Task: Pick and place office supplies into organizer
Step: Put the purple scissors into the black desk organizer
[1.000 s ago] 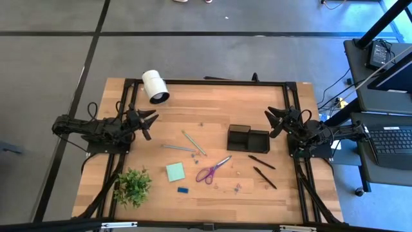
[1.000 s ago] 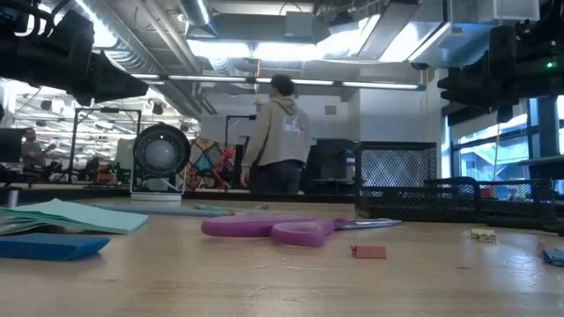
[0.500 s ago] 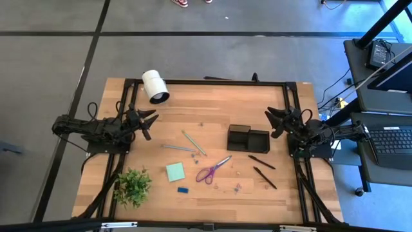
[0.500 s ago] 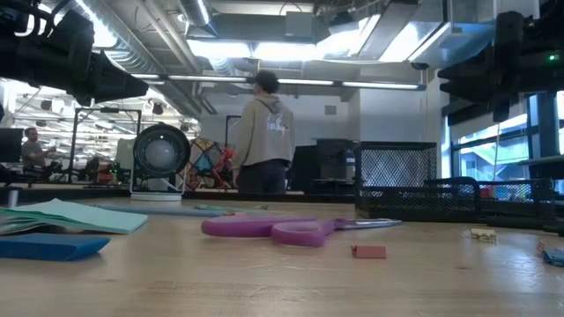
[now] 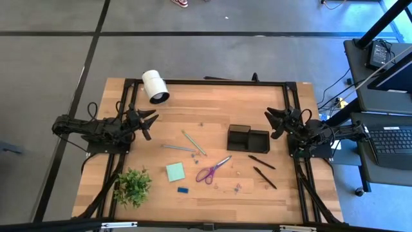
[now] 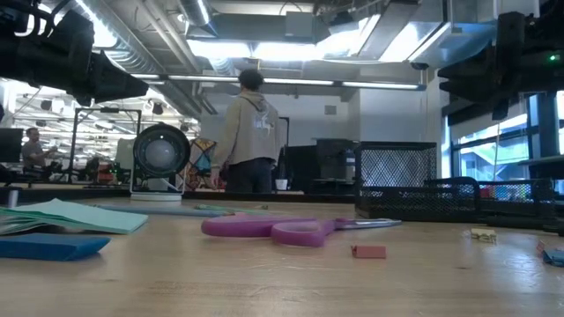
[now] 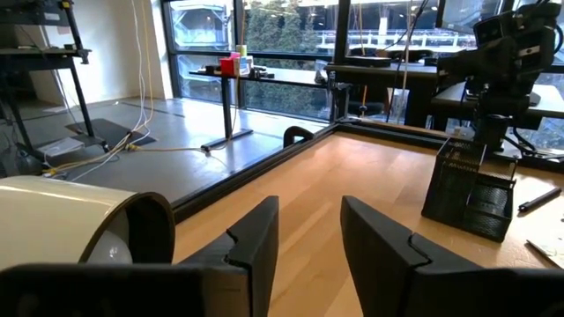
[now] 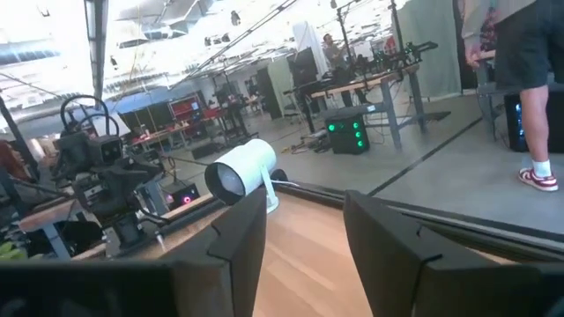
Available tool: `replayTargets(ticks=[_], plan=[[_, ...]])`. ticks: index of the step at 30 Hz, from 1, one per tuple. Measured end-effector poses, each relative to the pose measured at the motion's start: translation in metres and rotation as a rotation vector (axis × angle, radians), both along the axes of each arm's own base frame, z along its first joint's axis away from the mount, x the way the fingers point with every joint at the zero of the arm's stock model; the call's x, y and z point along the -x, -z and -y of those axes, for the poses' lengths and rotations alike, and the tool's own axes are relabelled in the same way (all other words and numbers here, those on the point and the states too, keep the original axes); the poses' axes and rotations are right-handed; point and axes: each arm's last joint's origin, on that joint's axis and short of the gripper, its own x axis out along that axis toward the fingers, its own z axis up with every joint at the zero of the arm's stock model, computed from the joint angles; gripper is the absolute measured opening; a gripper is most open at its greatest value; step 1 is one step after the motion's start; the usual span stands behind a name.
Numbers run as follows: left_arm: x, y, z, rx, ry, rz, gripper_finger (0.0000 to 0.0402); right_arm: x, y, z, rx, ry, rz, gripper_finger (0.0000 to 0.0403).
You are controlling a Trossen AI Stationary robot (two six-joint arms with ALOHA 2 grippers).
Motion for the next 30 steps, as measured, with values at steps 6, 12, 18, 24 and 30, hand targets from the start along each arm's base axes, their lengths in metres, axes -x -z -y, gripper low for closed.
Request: replayTargets(ticks=[6, 12, 18, 24, 30], plan=[[0.000, 0.000, 0.000, 0.000, 0.000, 0.000, 0.0118, 0.000, 0.000, 0.000, 0.055, 0.009, -0.037, 0.0170], [0.000, 0.000, 0.000, 0.000, 0.000, 0.000, 0.0120, 0.000, 0.000, 0.000, 0.035, 0.009, -0.024, 0.0242], [0.000, 0.000, 0.000, 0.001, 0.000, 0.000, 0.0119, 0.000, 0.000, 0.000, -0.009, -0.022, 0.011, 0.0289], [0.000, 0.000, 0.000, 0.020, -0.001, 0.014, 0.0119, 0.001, -0.008, -0.001, 0.026, -0.057, 0.016, 0.0294], [0.000, 0.000, 0.000, 0.020, -0.001, 0.011, 0.0116, 0.009, -0.047, -0.001, 0.181, -0.036, -0.001, 0.0283]])
